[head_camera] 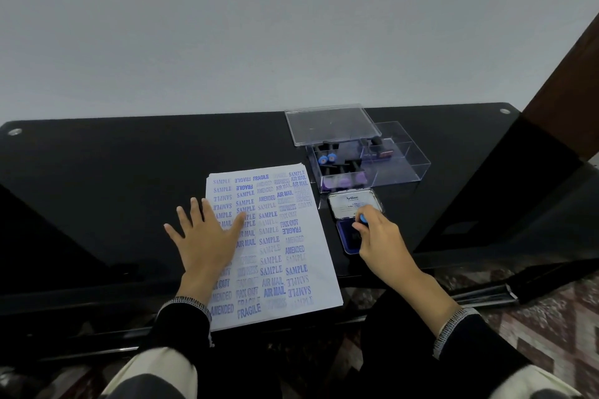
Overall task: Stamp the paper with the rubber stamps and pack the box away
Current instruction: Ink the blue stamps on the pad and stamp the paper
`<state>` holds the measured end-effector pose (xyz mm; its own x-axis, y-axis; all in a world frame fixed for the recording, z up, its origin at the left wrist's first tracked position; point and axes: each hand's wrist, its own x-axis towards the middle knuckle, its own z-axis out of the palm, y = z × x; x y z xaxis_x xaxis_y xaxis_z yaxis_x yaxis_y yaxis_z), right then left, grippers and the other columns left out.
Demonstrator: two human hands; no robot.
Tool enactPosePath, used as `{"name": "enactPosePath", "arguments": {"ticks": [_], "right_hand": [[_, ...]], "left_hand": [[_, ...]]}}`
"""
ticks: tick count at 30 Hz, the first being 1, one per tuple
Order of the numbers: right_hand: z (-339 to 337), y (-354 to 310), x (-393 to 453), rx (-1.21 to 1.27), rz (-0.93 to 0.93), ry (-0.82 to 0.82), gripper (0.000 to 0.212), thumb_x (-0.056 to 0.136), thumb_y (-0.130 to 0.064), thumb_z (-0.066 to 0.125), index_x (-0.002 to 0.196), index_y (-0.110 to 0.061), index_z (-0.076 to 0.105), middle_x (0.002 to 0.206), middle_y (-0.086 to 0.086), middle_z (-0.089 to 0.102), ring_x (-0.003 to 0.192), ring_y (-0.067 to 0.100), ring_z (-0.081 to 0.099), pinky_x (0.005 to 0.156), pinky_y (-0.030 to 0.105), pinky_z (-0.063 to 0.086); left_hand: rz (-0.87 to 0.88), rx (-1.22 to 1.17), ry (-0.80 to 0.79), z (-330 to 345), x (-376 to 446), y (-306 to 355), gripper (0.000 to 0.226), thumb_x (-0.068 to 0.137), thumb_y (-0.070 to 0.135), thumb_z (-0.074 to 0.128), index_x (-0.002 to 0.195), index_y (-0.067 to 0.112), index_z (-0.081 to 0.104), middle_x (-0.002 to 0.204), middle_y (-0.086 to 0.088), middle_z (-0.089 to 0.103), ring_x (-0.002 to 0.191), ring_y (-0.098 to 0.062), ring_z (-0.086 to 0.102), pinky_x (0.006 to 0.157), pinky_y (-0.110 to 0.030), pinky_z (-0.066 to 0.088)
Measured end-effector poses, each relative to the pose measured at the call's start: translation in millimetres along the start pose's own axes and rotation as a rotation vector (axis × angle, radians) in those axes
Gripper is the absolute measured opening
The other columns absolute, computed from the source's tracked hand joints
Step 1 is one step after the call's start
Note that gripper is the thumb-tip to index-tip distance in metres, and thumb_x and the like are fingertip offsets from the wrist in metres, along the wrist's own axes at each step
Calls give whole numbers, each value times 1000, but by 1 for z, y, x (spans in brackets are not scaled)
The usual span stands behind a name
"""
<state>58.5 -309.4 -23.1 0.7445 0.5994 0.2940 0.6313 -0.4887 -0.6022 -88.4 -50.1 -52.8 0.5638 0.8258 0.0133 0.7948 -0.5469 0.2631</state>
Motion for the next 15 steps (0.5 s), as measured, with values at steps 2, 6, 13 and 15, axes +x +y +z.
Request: {"name": "enactPosePath", "arguments": {"ticks": [2,6,13,15], "right_hand": [[1,0,1,-29,-4,-22,31,84,13,54,84,-14,39,87,-4,48,81,2,50,68,5,45],[1,3,9,-19,42,-105,27,83,14,52,86,-10,40,88,1,52,95,10,59,71,27,55],[3,3,5,26,40,-79,33,84,15,51,86,-16,38,90,-4,48,98,10,58,76,28,56],[6,2,-1,26,19,-31,36,85,15,51,87,-18,37,91,-8,46,94,4,54,80,17,54]], "left_hand": [[0,-2,1,0,0,0,102,81,81,18,153,9,11,161,-10,8,148,-33,-3,114,-59,-5],[1,0,5,1,0,-1,102,81,81,18,153,9,11,161,-10,8,148,-33,-3,114,-59,-5],[-1,2,6,2,1,-1,101,82,81,19,153,9,12,161,-10,8,147,-34,-2,114,-59,-5],[1,7,7,2,1,-1,101,82,81,19,153,9,12,161,-10,8,147,-34,-2,114,-59,-4]]}}
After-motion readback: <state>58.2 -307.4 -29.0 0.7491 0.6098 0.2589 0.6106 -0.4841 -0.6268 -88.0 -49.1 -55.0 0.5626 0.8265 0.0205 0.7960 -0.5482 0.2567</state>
